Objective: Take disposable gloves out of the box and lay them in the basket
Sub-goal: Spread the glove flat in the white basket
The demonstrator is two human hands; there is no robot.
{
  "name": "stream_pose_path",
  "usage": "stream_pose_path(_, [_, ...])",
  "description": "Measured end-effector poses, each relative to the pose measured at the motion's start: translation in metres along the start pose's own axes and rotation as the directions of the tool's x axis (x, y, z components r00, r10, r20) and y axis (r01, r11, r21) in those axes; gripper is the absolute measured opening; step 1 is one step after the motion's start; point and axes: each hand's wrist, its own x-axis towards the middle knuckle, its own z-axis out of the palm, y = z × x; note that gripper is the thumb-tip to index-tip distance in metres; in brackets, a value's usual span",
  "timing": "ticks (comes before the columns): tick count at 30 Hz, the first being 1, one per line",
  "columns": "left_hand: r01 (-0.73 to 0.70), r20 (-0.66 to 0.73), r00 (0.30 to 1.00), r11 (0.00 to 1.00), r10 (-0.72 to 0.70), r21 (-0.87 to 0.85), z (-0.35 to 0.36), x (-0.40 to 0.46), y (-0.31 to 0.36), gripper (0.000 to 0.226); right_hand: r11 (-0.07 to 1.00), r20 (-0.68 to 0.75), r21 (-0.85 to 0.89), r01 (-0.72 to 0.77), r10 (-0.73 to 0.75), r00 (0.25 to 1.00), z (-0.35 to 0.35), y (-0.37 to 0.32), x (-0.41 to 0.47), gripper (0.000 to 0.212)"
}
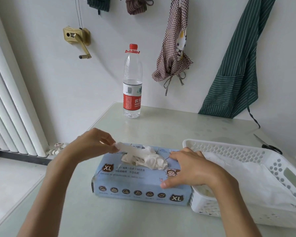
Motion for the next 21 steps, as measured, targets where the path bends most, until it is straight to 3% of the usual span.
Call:
stream_pose_path(2, [-0.100,0.023,0.995,0.994,0.099,0.043,0.001,-0.003,0.009,0.025,1.000,-0.005,-0.005,-0.001,0.001,1.000,0.001,0.001,0.000,0.078])
stream_pose_path(4, [-0.256,-0.062,0.965,0.967,0.255,0.004,0.012,-0.005,0.030,0.035,1.000,0.001,-0.007,0.011,-0.011,1.000,0.000,0.000,0.000,0.074])
stream_pose_path(6, [-0.340,-0.126,0.931,0.940,0.341,0.035,0.032,-0.006,0.051,0.020,0.999,0.010,-0.027,0.018,-0.017,1.000,-0.001,-0.001,0.000,0.071])
stream_pose_path(7, [-0.338,-0.111,0.931,0.935,0.348,0.103,0.045,-0.005,0.058,0.015,0.999,0.011,-0.038,0.022,-0.021,1.000,-0.001,-0.001,0.000,0.070])
stream_pose_path(9, [-0.287,-0.044,0.948,0.908,0.315,0.304,0.068,0.000,0.060,0.025,0.999,0.010,-0.042,0.017,-0.017,1.000,-0.001,-0.001,0.000,0.070])
stream_pose_path(11, [-0.265,-0.081,0.942,0.870,0.326,0.416,0.074,0.004,0.056,0.024,0.999,0.007,-0.032,0.003,-0.003,1.000,-0.001,-0.002,0.000,0.074])
stream_pose_path(18, [-0.282,-0.162,0.932,0.929,0.324,0.238,0.015,-0.008,0.038,0.013,0.999,0.036,-0.031,-0.024,0.025,0.999,-0.001,-0.003,0.001,0.070])
stream_pose_path(21, [-0.290,-0.127,0.939,0.933,0.321,0.213,0.011,-0.010,0.036,0.011,0.999,0.034,-0.021,-0.035,0.036,0.999,-0.002,-0.004,0.000,0.070])
